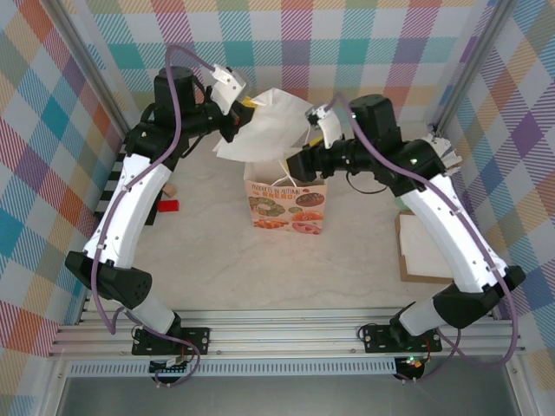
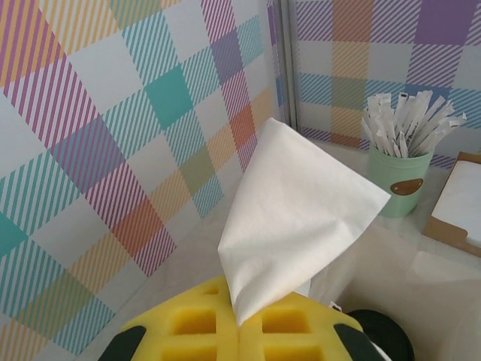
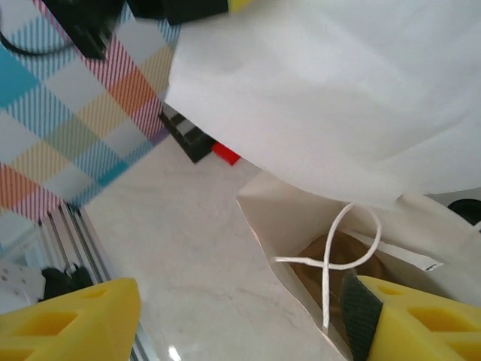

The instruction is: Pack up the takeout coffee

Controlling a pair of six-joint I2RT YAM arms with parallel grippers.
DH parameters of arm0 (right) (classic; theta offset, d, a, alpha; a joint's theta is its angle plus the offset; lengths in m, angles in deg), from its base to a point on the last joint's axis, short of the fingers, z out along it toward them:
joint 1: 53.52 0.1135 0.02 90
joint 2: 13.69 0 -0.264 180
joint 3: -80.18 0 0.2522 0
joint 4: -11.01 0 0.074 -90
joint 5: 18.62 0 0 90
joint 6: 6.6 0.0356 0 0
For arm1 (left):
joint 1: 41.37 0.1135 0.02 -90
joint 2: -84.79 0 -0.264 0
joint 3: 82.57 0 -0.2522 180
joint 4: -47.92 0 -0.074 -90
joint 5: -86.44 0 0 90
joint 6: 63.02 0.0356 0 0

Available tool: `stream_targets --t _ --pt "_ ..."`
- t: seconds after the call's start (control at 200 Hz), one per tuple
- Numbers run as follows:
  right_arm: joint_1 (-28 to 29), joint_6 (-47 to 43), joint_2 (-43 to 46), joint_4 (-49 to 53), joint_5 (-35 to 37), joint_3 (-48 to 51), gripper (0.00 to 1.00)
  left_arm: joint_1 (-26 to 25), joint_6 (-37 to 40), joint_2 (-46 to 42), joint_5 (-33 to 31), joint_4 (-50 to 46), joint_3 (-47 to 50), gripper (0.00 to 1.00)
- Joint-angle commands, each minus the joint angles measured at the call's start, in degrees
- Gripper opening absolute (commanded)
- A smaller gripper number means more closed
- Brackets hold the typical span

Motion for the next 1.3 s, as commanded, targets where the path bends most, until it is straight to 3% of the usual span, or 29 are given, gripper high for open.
stream_targets --t 0.0,0.145,0.245,0.485,0.61,0.69,0.84,1.025,1.175,1.295 --pt "0.31 -9.61 -2.2 -3.97 -2.7 1.56 0.68 0.7 3.43 -0.02 7.53 -3.91 -3.48 0.0" --pt "0.16 -10.86 -2.37 -4.77 -0.35 1.72 0.66 0.93 9.25 3.58 17.05 -13.16 -8.81 0.0" --pt "-0.58 -9.66 0.39 -8.85 0.38 4.66 0.67 1.11 13.73 6.35 20.22 -18.08 -12.28 0.0" --pt "-4.45 -7.78 6.04 -6.96 -0.31 5.78 0.74 3.98 18.42 8.55 23.69 -13.45 -13.66 0.0" --pt "-4.44 -10.98 4.64 -2.42 -5.41 5.08 0.77 5.51 22.17 13.55 25.04 -20.0 -22.26 0.0" --pt "-3.4 -10.49 2.87 -3.54 -4.6 6.97 0.75 5.68 22.01 14.22 26.36 -19.99 -23.36 0.0" --pt "0.16 -8.33 -1.65 -10.44 5.66 8.18 0.53 5.64 20.79 12.99 24.8 -17.48 -20.57 0.0" --pt "2.41 -11.6 -7.08 -9.85 9.87 7.74 0.55 5.66 21.26 12.63 24.06 -18.18 -19.26 0.0" --pt "2.58 -11.82 -10.44 -10.08 13.54 6.6 0.46 5.76 21.72 12.63 23.81 -18.22 -18.89 0.0" --pt "2.7 -11.52 -9.96 -10.0 12.67 6.74 0.25 5.77 21.71 12.46 24.18 -17.85 -18.98 0.0"
